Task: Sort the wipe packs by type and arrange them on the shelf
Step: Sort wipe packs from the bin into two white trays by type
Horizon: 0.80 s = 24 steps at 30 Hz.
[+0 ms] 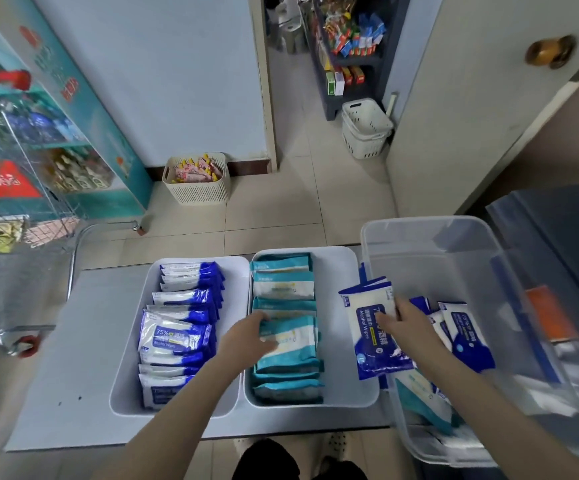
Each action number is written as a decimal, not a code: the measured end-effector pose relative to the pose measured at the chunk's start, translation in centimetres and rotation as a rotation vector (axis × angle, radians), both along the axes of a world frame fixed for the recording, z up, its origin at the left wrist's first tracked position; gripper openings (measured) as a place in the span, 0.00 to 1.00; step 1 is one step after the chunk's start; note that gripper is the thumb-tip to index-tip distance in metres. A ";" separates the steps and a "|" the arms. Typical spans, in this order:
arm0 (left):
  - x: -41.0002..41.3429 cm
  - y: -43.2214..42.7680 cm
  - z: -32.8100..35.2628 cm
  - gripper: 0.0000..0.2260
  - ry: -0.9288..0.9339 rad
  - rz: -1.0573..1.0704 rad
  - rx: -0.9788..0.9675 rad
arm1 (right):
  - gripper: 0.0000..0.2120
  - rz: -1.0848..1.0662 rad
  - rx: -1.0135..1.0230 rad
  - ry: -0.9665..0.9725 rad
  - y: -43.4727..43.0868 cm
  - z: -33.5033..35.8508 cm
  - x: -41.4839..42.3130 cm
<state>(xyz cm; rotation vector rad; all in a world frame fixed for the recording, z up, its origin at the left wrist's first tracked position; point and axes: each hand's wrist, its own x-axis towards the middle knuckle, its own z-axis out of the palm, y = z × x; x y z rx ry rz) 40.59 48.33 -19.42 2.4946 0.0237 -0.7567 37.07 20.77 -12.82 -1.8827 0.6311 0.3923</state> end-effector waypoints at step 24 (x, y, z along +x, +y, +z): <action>-0.9 7.5 2.7 0.10 0.042 0.061 -0.460 | 0.13 0.825 -0.431 0.019 16.7 -0.8 1.7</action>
